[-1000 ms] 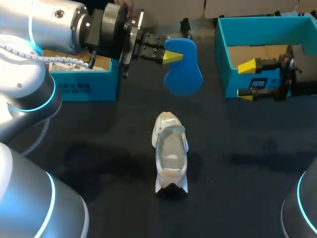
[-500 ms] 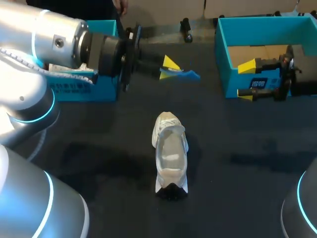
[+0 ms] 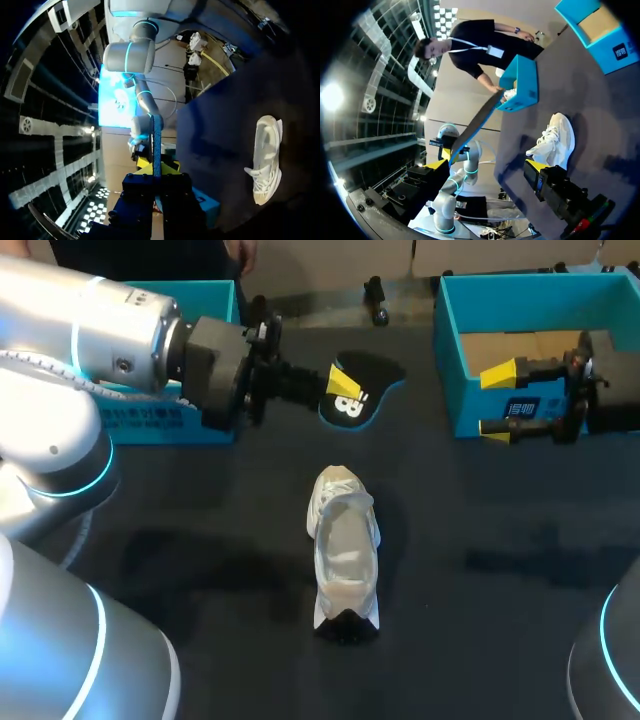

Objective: Take the shoe out of the shoebox, open the shoe tongue, remove and reinsert the insole, then place the shoe into the shoebox

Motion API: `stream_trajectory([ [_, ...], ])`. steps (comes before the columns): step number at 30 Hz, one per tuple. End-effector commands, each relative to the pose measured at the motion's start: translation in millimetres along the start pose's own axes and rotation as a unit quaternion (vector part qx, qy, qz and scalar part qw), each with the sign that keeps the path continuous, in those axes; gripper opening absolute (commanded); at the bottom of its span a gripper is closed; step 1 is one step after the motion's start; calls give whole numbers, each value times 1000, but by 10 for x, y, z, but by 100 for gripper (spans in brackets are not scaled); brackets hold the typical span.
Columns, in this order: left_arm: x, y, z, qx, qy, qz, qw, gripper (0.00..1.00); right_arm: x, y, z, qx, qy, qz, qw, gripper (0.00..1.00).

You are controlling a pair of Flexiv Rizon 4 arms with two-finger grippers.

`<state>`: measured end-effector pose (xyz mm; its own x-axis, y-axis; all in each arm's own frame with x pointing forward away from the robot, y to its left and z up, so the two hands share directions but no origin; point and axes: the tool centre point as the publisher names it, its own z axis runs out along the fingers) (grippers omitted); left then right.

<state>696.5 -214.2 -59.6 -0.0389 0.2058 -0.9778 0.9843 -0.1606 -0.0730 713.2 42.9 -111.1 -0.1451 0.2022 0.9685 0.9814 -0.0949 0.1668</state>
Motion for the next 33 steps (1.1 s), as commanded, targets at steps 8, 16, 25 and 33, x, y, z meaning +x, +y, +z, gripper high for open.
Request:
stream_trajectory([
  [8,21,-26,24,-15,-4,81,997,0,4,-5,5,0,-1,1,1000,100],
  [16,152,23,110,-71,-16,164,984,0,2,12,35,5,-2,2,1000,100],
  [25,269,6,194,-101,-22,227,968,0,11,114,179,5,-3,17,1000,100],
  [33,417,32,286,-107,-27,245,963,0,93,199,337,15,0,18,1000,100],
])
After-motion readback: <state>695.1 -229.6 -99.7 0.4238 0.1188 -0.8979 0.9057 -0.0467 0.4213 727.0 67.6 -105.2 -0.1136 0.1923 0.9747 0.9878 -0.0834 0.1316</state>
